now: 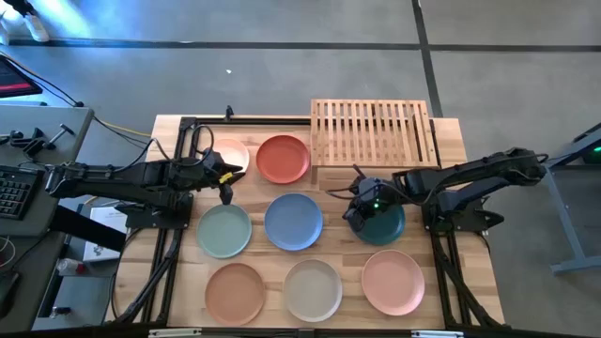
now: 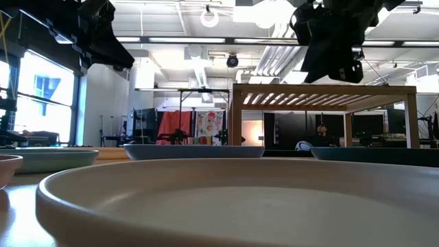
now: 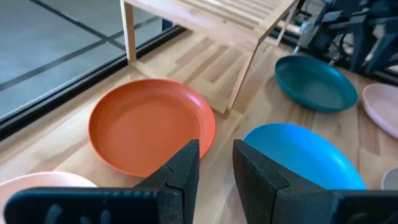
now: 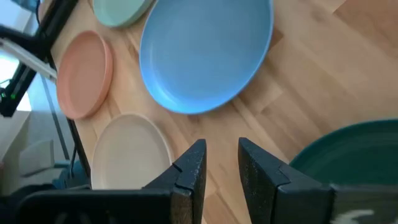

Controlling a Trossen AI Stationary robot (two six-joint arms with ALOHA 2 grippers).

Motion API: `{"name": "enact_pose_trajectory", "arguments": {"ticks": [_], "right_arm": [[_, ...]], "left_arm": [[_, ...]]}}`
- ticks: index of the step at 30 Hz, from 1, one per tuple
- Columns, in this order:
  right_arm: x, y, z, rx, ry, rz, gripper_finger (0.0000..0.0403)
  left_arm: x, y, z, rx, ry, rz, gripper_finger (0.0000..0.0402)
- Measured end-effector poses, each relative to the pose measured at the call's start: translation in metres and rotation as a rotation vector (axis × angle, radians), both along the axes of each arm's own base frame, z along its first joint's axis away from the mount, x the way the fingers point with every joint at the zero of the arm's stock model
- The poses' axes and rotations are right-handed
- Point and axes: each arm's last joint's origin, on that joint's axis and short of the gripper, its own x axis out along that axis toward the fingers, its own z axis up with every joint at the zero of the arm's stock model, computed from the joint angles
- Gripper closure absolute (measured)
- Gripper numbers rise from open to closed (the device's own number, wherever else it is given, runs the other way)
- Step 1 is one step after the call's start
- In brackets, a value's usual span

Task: Place and stack plates onto a shelf
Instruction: Put the green plate on the shelf

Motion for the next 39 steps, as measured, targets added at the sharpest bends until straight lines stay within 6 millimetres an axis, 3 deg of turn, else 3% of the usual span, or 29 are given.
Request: {"name": "enact_pose_trajectory", "arguments": {"ticks": [10,23,39], "right_arm": [[-0.013,0.019,-0.008,-0.013,0.124,-0.08,0.0328],[-0.023,0.02,-0.014,0.011,0.229,-0.279,0.0328],[0.002,0.028,-0.061,-0.037,0.396,-0.249,0.0328]], "left_arm": [[0.014,0.0,-0.007,0.004,0.036,0.007,0.0314],[0.02,0.001,-0.013,0.003,0.075,0.008,0.0314],[0.02,0.001,-0.013,0.003,0.074,0.01,0.0314]]}}
